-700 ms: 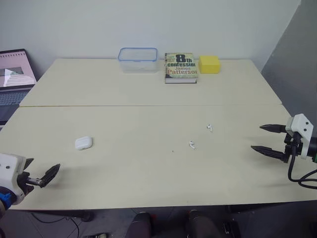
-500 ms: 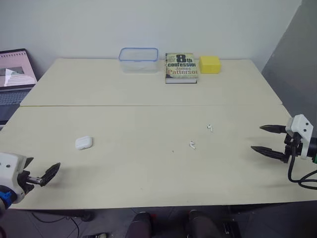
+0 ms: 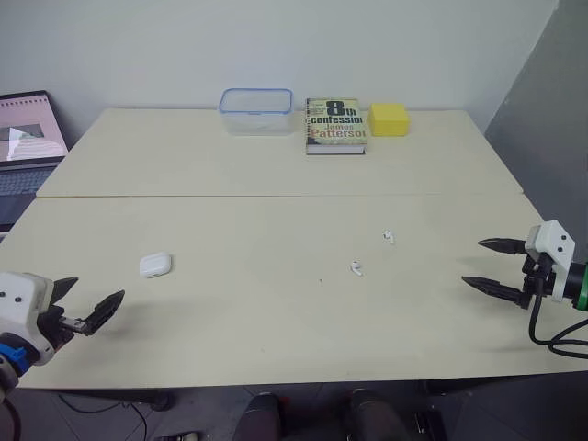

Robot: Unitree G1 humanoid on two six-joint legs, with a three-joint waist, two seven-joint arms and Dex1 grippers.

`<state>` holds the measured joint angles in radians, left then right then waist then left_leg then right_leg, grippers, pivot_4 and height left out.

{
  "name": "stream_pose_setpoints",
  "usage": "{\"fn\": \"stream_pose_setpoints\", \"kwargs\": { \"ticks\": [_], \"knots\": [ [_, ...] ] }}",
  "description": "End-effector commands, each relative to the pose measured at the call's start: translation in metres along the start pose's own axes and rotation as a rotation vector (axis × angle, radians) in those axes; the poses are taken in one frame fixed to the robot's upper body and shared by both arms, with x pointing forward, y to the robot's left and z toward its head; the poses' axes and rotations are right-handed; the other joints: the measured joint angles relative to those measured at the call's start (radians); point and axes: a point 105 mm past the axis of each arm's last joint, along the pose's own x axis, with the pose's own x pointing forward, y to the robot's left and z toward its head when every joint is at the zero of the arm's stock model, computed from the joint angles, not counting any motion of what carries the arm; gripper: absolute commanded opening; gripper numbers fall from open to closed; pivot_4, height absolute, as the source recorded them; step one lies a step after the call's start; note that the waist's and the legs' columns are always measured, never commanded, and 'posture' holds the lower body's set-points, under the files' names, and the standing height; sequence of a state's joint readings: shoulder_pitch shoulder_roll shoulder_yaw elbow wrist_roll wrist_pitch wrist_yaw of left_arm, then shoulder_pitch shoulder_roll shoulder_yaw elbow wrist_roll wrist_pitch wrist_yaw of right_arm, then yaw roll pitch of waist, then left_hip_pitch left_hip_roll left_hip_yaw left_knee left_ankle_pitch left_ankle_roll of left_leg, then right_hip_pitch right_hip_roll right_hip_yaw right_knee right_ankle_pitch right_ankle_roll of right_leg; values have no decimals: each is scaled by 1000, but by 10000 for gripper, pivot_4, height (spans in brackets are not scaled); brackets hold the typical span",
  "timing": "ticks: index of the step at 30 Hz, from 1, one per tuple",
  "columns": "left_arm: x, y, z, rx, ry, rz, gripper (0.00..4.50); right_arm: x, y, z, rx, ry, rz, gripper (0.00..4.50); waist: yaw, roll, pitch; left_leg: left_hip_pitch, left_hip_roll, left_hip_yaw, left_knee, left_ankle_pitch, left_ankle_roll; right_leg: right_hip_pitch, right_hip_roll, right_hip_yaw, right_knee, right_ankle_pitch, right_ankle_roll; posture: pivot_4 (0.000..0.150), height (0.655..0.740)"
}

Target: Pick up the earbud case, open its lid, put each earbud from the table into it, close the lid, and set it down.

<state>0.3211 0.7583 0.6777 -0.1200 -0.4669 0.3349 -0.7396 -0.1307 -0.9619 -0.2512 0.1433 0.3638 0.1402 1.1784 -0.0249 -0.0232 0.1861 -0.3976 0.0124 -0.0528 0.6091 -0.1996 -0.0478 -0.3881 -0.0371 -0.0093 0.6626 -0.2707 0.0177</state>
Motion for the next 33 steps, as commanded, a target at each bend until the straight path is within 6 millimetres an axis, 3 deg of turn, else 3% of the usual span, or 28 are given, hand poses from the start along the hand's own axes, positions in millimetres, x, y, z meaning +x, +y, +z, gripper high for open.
{"fn": "stream_pose_setpoints", "kwargs": {
  "ticks": [1,10,15,18,23,26,33],
  "knots": [
    [-3,0,14,26,-53,-2,45000,-2,-1,9,-41,-23,-6,44740,0,0,0,0,0,0,0,0,0,0,0,0,0,0,0,1500,7400],
    [3,-17,8,-88,-61,34,45000,1,-2,16,-85,-33,-2,44740,0,0,0,0,0,0,0,0,0,0,0,0,0,0,1,1500,7400],
    [17,-33,-1,-205,-66,98,45000,19,4,63,-129,-147,85,44740,-3,0,0,1,0,0,1,0,0,0,0,1,1,1,2,1500,7400],
    [23,-38,-7,-243,-55,135,45000,26,11,81,-137,-184,140,44740,-1,0,0,0,0,-1,1,0,0,1,1,0,1,1,2,1500,7400],
    [50,-53,-16,-322,-14,169,45000,43,30,126,-169,-287,268,44740,4,-1,0,-1,0,-2,1,0,0,1,1,0,1,2,3,1500,7400],
    [63,-55,-18,-336,9,182,45000,48,41,138,-176,-307,337,44740,9,-1,0,-1,-1,-2,2,0,0,1,2,0,0,2,3,1500,7400],
    [86,-52,-22,-369,9,234,45000,54,63,143,-196,-275,489,44740,21,0,0,-1,-1,-2,2,0,0,0,1,0,1,2,3,1500,7400]
  ]
}}
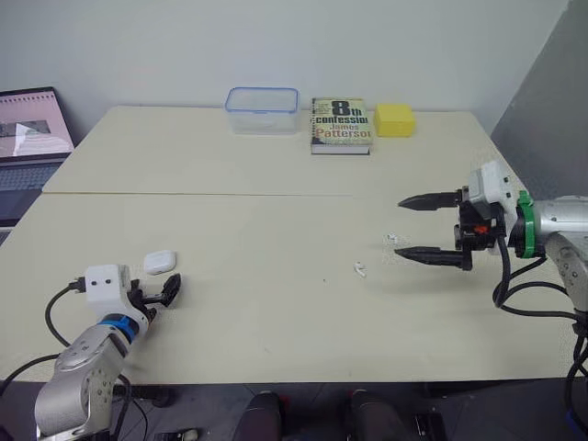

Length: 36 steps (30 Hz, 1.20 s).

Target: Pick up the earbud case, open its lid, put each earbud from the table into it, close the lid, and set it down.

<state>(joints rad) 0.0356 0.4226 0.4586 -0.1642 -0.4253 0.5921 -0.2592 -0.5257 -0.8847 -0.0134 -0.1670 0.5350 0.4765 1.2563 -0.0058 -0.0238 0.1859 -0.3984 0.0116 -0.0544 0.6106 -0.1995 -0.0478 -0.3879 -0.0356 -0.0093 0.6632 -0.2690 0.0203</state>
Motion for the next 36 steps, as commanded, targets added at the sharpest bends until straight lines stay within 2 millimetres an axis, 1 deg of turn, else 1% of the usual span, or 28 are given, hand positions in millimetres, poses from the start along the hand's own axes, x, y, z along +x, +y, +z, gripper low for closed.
{"fn": "stream_pose_setpoints", "kwargs": {
  "ticks": [1,6,8,11,17,20,26,30,33,36],
  "knots": [
    [11,-3,1,-13,-20,30,45000,8,11,16,-47,-10,99,44740,2,0,0,0,0,0,0,0,0,0,0,0,0,0,0,1500,7400],
    [25,-4,3,-19,-23,51,45000,24,13,21,-62,9,146,44740,3,0,0,1,0,-1,0,0,0,1,0,-1,1,0,0,1500,7400],
    [30,-1,4,-23,-17,82,45000,32,12,22,-63,16,148,44740,4,0,0,1,-1,-1,0,0,0,1,0,-1,1,0,0,1500,7400],
    [37,-3,7,-23,-20,71,45000,43,10,26,-84,6,167,44740,3,0,0,1,-1,-1,0,0,0,0,0,-1,1,0,0,1500,7400],
    [41,-12,6,-50,-6,39,45000,63,5,35,-133,-27,187,44740,3,1,0,1,-1,-1,0,0,0,0,0,-1,1,0,0,1500,7400],
    [40,-14,3,-75,5,42,45000,66,5,37,-152,-36,202,44740,5,1,0,1,-1,-1,0,0,0,0,0,-1,1,0,1,1500,7400],
    [32,-20,-2,-67,22,37,45000,67,4,38,-165,-45,215,44740,3,1,0,0,-1,0,0,0,0,0,-1,0,0,2,0,1500,7400],
    [31,-15,-5,-46,41,54,45000,68,4,38,-164,-52,213,44740,3,1,0,1,-1,0,0,0,0,0,0,0,1,1,1,1500,7400],
    [32,-6,-6,-26,56,82,38715,69,4,37,-161,-57,211,45000,3,1,0,1,-1,0,0,0,0,0,0,0,1,1,1,1500,7400],
    [33,1,-8,-8,74,92,29980,69,5,36,-154,-61,207,45000,3,1,-1,1,-1,-1,0,0,0,0,0,0,1,1,1,1500,7400]
  ]
}}
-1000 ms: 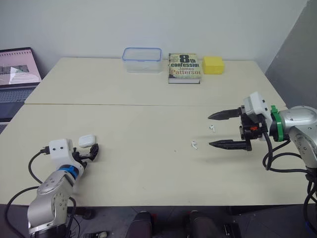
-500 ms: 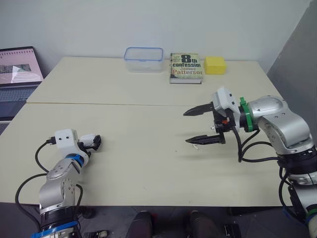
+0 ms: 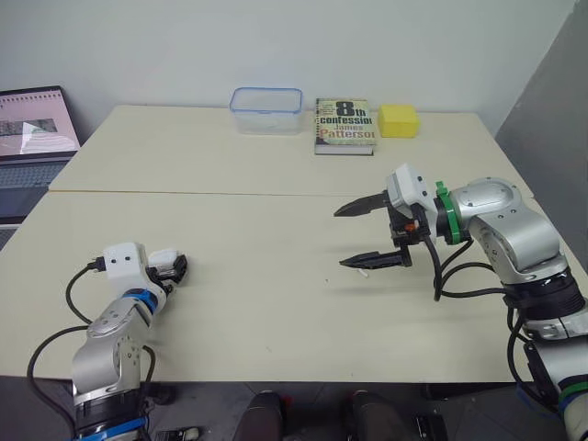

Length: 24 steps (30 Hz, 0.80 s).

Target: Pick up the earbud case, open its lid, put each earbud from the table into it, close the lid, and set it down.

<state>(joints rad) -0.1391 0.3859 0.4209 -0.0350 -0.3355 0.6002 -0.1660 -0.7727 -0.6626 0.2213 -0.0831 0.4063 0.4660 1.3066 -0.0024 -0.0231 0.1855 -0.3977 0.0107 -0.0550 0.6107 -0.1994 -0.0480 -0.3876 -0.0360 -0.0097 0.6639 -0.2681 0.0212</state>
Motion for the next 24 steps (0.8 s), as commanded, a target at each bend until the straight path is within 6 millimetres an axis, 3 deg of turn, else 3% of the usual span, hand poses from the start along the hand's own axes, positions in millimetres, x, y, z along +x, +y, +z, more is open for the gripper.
{"fn": "stream_pose_setpoints", "kwargs": {
  "ticks": [1,7,10,12,17,20,24],
  "knots": [
    [1,10,-20,13,87,20,27736,-3,0,11,-51,-19,-17,45000,0,1,0,0,0,0,0,0,0,0,0,0,0,0,0,1500,7400],
    [-2,9,-23,67,96,-29,27743,-11,5,7,-39,-5,-50,45000,0,2,-1,1,1,0,0,0,0,0,0,0,0,0,0,1500,7400],
    [-10,-33,-14,195,17,-306,27743,-22,11,1,-12,15,-75,45000,0,2,-1,0,1,1,0,0,0,0,0,0,0,0,0,1500,7400],
    [-27,-75,-8,287,-58,-577,27743,-30,17,-5,36,33,-93,45000,3,2,-1,-1,0,1,-1,0,0,-1,-1,1,-2,2,-4,1500,7400],
    [-68,-144,-5,449,-184,-1039,27743,-44,36,-22,237,69,-169,45000,21,1,0,-4,-1,1,0,0,0,-1,-3,0,-6,3,-5,1500,7400],
    [-85,-173,-1,544,-255,-1228,27743,-42,53,-29,471,78,-182,45000,22,1,0,-3,2,1,0,0,0,-1,-2,0,-5,3,-7,1500,7400],
    [-98,-200,9,626,-390,-1388,27743,-22,74,-25,713,-6,-121,45000,9,1,0,-3,2,2,0,0,0,-1,1,0,-4,2,-6,1500,7400]
  ]
}}
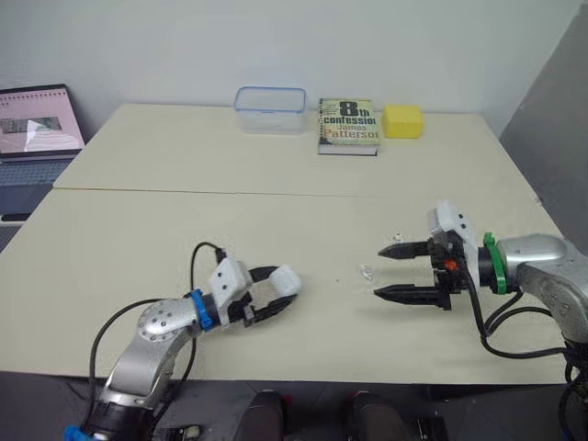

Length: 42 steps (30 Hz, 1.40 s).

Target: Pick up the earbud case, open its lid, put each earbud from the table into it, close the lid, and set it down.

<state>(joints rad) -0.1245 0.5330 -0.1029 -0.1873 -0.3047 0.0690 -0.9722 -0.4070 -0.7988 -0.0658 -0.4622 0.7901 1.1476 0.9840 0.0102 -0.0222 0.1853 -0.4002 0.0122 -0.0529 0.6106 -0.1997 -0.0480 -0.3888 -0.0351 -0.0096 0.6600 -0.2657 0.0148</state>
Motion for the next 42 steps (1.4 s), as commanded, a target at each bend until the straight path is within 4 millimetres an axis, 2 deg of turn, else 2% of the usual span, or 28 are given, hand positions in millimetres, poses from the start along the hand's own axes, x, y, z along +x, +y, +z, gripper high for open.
{"fn": "stream_pose_setpoints", "kwargs": {
  "ticks": [1,5,11,22,25,33,34,42],
  "knots": [
    [14,-14,22,153,-97,-131,27743,13,23,2,118,-43,73,45000,-7,0,0,0,0,0,0,0,0,0,2,0,0,0,1,1500,7400],
    [23,-15,31,242,-164,-172,27743,29,21,-3,224,-42,49,45000,-10,0,0,0,0,-1,0,0,0,0,7,0,0,-1,2,1500,7400],
    [29,-16,37,312,-218,-188,27743,44,19,4,316,-79,71,45000,-13,0,0,0,0,-1,0,0,0,0,8,1,0,-1,2,1500,7400],
    [31,-19,39,335,-238,-186,27743,56,24,5,371,-79,118,45000,-14,0,0,0,1,-2,0,0,1,-1,10,0,1,-1,2,1500,7400],
    [31,-20,39,339,-239,-189,27743,57,23,4,386,-82,122,39321,-15,0,0,0,2,-2,0,0,1,-1,10,0,1,-1,2,1500,7400],
    [33,-18,42,348,-251,-176,27743,60,22,2,406,-69,132,10396,-15,0,0,0,2,-2,0,-1,1,-1,11,0,1,-1,2,1500,7400],
    [33,-18,42,349,-253,-176,27742,60,22,2,407,-68,134,7859,-15,0,0,0,2,-2,0,-1,1,-1,11,0,1,-1,2,1500,7400],
    [36,-20,45,345,-276,-171,27742,60,20,3,414,-64,144,7849,-15,0,0,0,2,-2,0,-1,1,-1,11,0,1,-1,2,1500,7400]
  ]
}}
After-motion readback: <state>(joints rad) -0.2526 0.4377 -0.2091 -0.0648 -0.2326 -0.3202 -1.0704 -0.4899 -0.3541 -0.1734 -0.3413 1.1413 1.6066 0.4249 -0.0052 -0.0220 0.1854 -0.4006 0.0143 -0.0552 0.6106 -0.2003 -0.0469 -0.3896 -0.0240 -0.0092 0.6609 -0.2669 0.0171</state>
